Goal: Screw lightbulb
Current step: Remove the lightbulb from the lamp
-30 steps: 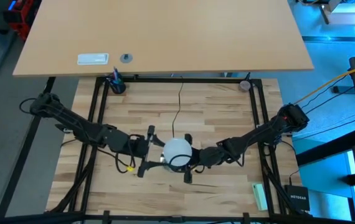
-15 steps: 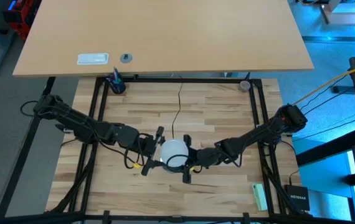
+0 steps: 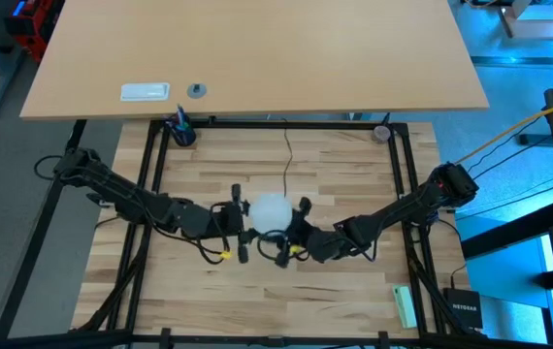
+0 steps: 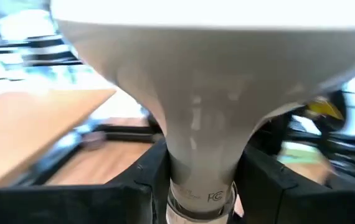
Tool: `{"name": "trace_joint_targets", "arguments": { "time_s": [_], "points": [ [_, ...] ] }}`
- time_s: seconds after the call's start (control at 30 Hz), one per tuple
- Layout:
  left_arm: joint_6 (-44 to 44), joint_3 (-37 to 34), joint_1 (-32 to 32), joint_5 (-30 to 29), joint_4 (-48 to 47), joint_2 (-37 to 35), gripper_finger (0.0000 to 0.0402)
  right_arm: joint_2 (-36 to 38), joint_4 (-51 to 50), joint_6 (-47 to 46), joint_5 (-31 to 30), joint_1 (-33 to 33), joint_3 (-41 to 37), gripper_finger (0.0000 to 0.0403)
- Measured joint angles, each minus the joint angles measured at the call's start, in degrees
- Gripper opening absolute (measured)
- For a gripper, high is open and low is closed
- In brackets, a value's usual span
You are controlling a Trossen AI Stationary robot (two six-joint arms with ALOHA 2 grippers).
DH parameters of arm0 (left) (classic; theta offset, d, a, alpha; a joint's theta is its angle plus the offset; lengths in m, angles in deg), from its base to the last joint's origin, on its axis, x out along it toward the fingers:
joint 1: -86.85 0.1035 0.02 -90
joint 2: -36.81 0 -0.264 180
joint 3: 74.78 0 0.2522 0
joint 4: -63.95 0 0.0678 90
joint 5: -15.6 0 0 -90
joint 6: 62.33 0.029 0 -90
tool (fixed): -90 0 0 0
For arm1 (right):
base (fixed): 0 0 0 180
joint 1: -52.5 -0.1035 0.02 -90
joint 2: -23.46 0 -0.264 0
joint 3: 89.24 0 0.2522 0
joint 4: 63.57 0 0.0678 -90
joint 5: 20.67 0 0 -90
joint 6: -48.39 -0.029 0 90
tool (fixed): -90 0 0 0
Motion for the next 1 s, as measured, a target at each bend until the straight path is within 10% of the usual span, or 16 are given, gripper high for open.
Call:
{"name": "trace_joint_targets", "arguments": {
  "time_s": [0.2,0.67,1.0],
  "points": [
    [-3.6,0.0,-0.9,-11.5,8.3,4.8,0.0132,-0.2,-0.3,-1.9,-5.5,0.0,-0.2,0.0179],
    [-2.0,-0.2,-1.9,-5.9,2.2,1.1,0.0233,0.3,1.2,-0.7,-4.0,0.0,-0.1,0.0179],
    [-3.0,-0.2,-3.5,3.4,-9.8,-7.6,0.0238,0.5,1.6,2.3,16.9,0.0,0.0,0.0179]
  ]
}}
